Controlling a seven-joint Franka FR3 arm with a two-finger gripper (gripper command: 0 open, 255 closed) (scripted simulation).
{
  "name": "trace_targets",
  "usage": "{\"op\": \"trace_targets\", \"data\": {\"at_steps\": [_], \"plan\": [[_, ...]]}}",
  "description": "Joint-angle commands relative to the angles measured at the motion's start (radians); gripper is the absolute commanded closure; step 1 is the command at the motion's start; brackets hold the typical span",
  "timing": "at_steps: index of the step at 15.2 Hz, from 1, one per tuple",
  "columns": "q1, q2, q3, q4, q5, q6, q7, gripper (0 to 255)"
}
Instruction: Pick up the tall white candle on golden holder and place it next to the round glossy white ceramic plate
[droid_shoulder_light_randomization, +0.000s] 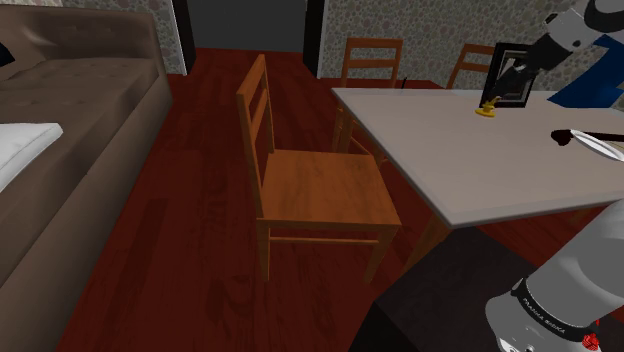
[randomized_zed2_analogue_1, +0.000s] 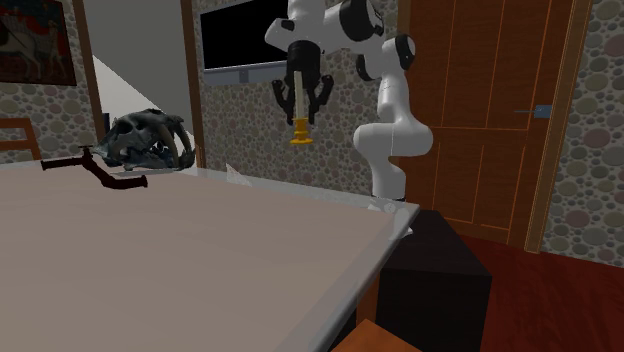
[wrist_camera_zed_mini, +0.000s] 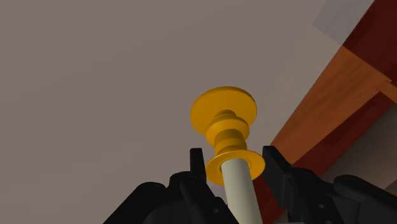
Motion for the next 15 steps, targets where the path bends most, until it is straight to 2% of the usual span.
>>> {"op": "trace_targets", "data": {"at_steps": [1,9,15], "plan": [[0.003,0.002,0.005,0.028,0.004,-0.025,0.003,255],[0.014,0.014,0.025,0.136,0.017,-0.122,0.016,255],[0.020,0.074,-0.127,0.239,0.006,-0.157,-0.135,255]]}}
